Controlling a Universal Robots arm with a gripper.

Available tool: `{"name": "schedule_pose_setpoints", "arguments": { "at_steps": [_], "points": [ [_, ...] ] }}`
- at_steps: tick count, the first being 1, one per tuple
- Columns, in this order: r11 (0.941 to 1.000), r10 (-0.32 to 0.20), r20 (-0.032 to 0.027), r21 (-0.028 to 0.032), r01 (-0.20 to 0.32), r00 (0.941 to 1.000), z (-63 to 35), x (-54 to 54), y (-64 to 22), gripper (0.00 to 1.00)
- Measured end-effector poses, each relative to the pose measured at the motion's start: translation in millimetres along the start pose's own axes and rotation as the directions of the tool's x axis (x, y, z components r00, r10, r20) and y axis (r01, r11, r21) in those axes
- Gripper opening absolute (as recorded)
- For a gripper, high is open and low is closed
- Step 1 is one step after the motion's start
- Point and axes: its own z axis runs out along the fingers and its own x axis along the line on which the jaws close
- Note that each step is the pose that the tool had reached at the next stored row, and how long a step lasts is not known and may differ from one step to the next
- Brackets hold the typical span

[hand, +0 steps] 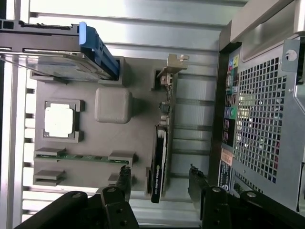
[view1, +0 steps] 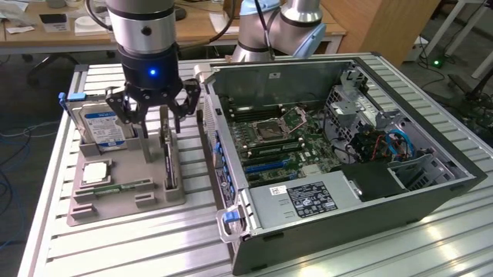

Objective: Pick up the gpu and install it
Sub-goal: 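Pick up the gpu and move the gpu toward the slot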

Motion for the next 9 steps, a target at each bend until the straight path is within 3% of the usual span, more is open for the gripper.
{"name": "schedule_pose_setpoints", "arguments": {
  "at_steps": [9],
  "points": [
    [0.9997, 0.023, 0.0013, -0.0004, -0.023, 0.9997, 9.1, -1.4, -1.1, 0.61]
  ]
}}
